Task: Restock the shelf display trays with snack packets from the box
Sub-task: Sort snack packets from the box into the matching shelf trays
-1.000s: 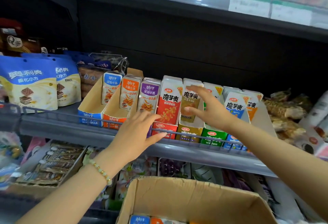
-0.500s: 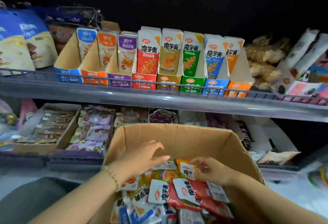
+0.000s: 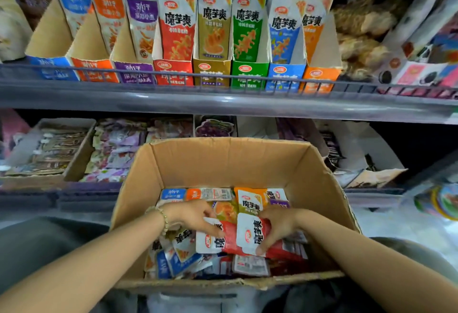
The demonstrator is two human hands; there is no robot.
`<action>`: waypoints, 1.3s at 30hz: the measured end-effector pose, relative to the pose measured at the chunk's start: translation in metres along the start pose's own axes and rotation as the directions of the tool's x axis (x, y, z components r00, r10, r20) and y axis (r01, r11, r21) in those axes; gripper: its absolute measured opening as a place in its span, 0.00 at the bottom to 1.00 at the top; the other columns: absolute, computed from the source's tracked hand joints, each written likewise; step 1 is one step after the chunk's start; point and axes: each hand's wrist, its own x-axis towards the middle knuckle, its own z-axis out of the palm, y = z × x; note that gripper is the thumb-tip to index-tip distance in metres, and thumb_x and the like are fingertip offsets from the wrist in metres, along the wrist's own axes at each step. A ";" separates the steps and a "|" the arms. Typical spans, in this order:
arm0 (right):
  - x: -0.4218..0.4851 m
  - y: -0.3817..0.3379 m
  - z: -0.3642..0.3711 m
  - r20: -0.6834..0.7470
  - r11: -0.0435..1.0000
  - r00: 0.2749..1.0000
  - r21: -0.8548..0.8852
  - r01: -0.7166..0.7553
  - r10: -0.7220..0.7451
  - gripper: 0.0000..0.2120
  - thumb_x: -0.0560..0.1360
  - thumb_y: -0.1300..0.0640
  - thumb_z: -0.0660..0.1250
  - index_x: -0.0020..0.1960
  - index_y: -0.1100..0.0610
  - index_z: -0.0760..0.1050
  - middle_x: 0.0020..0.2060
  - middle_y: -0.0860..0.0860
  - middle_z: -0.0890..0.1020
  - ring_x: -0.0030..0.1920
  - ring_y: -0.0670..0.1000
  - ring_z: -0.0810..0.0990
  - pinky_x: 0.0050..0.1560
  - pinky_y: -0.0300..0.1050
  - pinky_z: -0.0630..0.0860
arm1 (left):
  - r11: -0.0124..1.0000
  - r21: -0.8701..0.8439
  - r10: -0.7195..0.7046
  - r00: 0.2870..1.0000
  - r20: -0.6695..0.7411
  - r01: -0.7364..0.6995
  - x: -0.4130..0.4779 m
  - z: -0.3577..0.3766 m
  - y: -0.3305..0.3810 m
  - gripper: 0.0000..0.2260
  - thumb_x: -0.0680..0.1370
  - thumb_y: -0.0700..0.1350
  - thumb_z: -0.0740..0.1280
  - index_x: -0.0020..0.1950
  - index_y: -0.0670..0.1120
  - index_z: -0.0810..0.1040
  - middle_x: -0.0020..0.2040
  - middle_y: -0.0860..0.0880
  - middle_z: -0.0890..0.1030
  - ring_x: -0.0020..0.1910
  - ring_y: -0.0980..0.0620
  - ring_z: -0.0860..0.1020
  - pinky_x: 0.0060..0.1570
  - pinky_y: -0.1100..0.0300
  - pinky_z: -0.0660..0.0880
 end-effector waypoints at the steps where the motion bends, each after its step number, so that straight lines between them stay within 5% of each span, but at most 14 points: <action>1: -0.001 0.001 0.000 -0.008 1.000 1.000 0.023 0.003 -0.003 0.46 0.65 0.36 0.74 0.75 0.55 0.60 0.73 0.50 0.64 0.72 0.54 0.64 0.73 0.48 0.62 | 1.000 -0.022 0.000 1.000 -0.029 -0.001 -0.001 -0.002 0.001 0.32 0.71 0.61 0.70 0.69 0.44 0.70 0.70 0.50 0.69 0.67 0.53 0.68 0.63 0.63 0.66; 4: -0.007 0.003 -0.007 -0.123 0.965 0.986 0.224 0.135 -0.109 0.26 0.64 0.44 0.79 0.57 0.52 0.77 0.58 0.47 0.81 0.57 0.50 0.79 0.61 0.45 0.74 | 0.974 -0.227 -0.032 0.967 -0.253 -0.027 -0.007 -0.013 0.003 0.24 0.71 0.54 0.74 0.61 0.44 0.75 0.59 0.50 0.76 0.55 0.54 0.73 0.45 0.66 0.70; 6: -0.018 -0.001 -0.019 -0.264 0.851 0.954 0.461 0.253 -0.141 0.17 0.66 0.51 0.79 0.52 0.53 0.81 0.49 0.47 0.85 0.49 0.46 0.84 0.53 0.42 0.78 | 0.883 -0.454 -0.091 0.907 -0.410 -0.117 -0.015 -0.022 0.003 0.16 0.71 0.48 0.75 0.55 0.45 0.78 0.51 0.50 0.81 0.49 0.52 0.79 0.42 0.63 0.75; 10: -0.041 -0.014 -0.047 -0.480 0.490 0.872 0.741 0.460 -0.092 0.17 0.66 0.55 0.76 0.54 0.57 0.80 0.48 0.54 0.86 0.48 0.54 0.85 0.52 0.48 0.81 | 0.647 -0.671 -0.164 0.793 -0.586 -0.362 -0.035 -0.038 -0.003 0.07 0.75 0.46 0.71 0.51 0.48 0.80 0.45 0.50 0.85 0.43 0.52 0.82 0.44 0.59 0.79; 12: -0.046 -0.022 -0.055 -0.552 0.290 0.833 0.792 0.537 -0.038 0.17 0.64 0.57 0.75 0.52 0.58 0.80 0.48 0.56 0.86 0.46 0.54 0.85 0.49 0.48 0.82 | 0.516 -0.735 -0.157 0.795 -0.586 -0.440 -0.041 -0.041 -0.002 0.09 0.78 0.47 0.66 0.55 0.45 0.80 0.48 0.46 0.85 0.48 0.48 0.82 0.49 0.56 0.79; 14: -0.047 -0.033 -0.055 -0.567 0.216 0.824 0.803 0.556 -0.012 0.16 0.65 0.57 0.75 0.52 0.58 0.80 0.47 0.56 0.86 0.45 0.54 0.85 0.48 0.47 0.82 | 0.438 -0.783 -0.131 0.831 -0.541 -0.441 -0.043 -0.039 0.008 0.12 0.81 0.48 0.61 0.59 0.44 0.77 0.53 0.43 0.83 0.51 0.46 0.81 0.51 0.53 0.80; 18: -0.034 -0.065 -0.039 -0.559 0.244 0.829 0.808 0.536 0.031 0.16 0.72 0.56 0.73 0.57 0.59 0.76 0.47 0.55 0.86 0.46 0.55 0.85 0.50 0.51 0.81 | 0.529 -0.743 -0.006 0.874 -0.486 -0.409 -0.041 -0.023 0.029 0.13 0.81 0.53 0.59 0.60 0.49 0.75 0.51 0.45 0.84 0.48 0.49 0.84 0.42 0.55 0.82; 22: -0.033 -0.079 -0.033 -0.599 0.249 0.800 0.781 0.573 0.035 0.12 0.78 0.52 0.65 0.60 0.54 0.73 0.49 0.52 0.85 0.48 0.52 0.85 0.50 0.48 0.81 | 0.670 -0.590 0.037 0.814 -0.580 -0.451 -0.038 -0.019 0.028 0.17 0.74 0.45 0.72 0.61 0.47 0.74 0.50 0.50 0.84 0.46 0.56 0.83 0.44 0.64 0.80; 27: -0.031 -0.071 -0.035 -0.550 0.172 0.835 0.821 0.544 -0.010 0.15 0.79 0.51 0.62 0.65 0.54 0.71 0.55 0.53 0.83 0.55 0.54 0.83 0.61 0.53 0.76 | 0.573 -0.631 -0.012 0.765 -0.644 -0.523 -0.039 -0.023 0.026 0.17 0.75 0.43 0.70 0.63 0.46 0.74 0.49 0.49 0.85 0.46 0.53 0.84 0.45 0.61 0.80; 30: -0.031 -0.073 -0.031 -0.529 0.215 0.844 0.817 0.535 -0.087 0.17 0.77 0.50 0.64 0.62 0.58 0.75 0.54 0.54 0.84 0.55 0.55 0.83 0.59 0.52 0.77 | 0.528 -0.653 -0.045 0.750 -0.659 -0.542 -0.040 -0.023 0.029 0.17 0.77 0.45 0.68 0.64 0.47 0.73 0.51 0.49 0.84 0.46 0.52 0.84 0.44 0.59 0.81; 33: -0.031 -0.075 -0.030 -0.634 0.263 0.773 0.746 0.612 0.001 0.14 0.76 0.54 0.67 0.59 0.59 0.75 0.50 0.54 0.85 0.50 0.54 0.84 0.54 0.50 0.80 | 0.533 -0.674 -0.033 0.783 -0.621 -0.512 -0.048 -0.022 0.038 0.16 0.79 0.51 0.63 0.66 0.51 0.67 0.57 0.51 0.80 0.48 0.57 0.82 0.42 0.68 0.78; 37: -0.026 -0.073 -0.030 -0.766 0.424 0.622 0.624 0.657 0.163 0.09 0.74 0.55 0.70 0.54 0.54 0.76 0.48 0.51 0.85 0.48 0.50 0.84 0.54 0.55 0.80 | 0.673 -0.620 0.097 0.879 -0.466 -0.404 -0.057 -0.014 0.046 0.33 0.76 0.62 0.59 0.75 0.59 0.44 0.66 0.61 0.65 0.52 0.69 0.70 0.52 0.75 0.67; 39: -0.025 -0.078 -0.027 -0.789 0.452 0.607 0.578 0.680 0.095 0.11 0.76 0.52 0.68 0.56 0.53 0.76 0.48 0.46 0.84 0.50 0.45 0.83 0.54 0.49 0.80 | 0.689 -0.604 0.202 0.906 -0.373 -0.402 -0.060 -0.010 0.052 0.31 0.74 0.63 0.60 0.72 0.64 0.48 0.67 0.62 0.65 0.56 0.70 0.68 0.53 0.75 0.67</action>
